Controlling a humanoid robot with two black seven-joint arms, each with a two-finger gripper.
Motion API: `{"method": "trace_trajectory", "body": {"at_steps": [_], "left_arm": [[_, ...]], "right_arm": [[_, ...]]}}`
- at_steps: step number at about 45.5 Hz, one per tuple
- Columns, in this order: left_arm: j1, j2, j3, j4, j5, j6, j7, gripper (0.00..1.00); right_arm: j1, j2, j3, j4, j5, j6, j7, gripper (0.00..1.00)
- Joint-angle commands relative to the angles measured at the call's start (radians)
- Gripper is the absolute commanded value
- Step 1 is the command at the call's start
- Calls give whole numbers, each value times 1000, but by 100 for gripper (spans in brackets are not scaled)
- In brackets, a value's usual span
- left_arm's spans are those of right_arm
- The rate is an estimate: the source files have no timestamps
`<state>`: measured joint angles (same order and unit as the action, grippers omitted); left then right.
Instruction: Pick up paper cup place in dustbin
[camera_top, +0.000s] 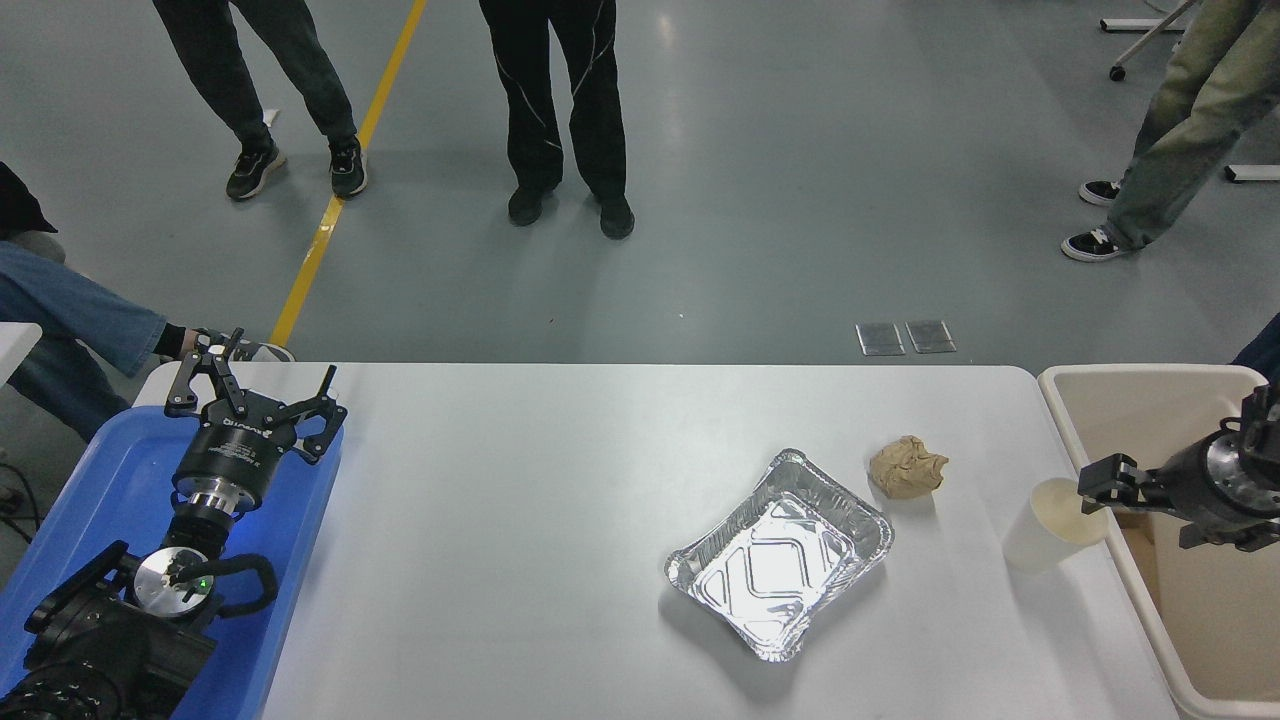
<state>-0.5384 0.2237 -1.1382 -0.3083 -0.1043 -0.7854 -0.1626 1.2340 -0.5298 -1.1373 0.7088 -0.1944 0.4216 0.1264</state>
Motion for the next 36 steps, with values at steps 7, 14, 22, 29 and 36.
{"method": "trace_trajectory", "body": {"at_steps": [7,14,22,29,36], "left_arm": [[0,0,0,0,0,0,0,99],[0,0,0,0,0,0,0,99],[0,0,0,0,0,0,0,99],[1,0,0,0,0,0,0,99],[0,0,0,0,0,0,0,99]], "right_arm": [[-140,25,106,-83,69,-73,-5,100],[-157,47,139,-89,85,-93,-5,93],[-165,53,134,-81,72,-84,-4,16],[-169,67,113,-86,66,-78,-2,0],[-165,65,111,-86,66,-80,-2,0]]}}
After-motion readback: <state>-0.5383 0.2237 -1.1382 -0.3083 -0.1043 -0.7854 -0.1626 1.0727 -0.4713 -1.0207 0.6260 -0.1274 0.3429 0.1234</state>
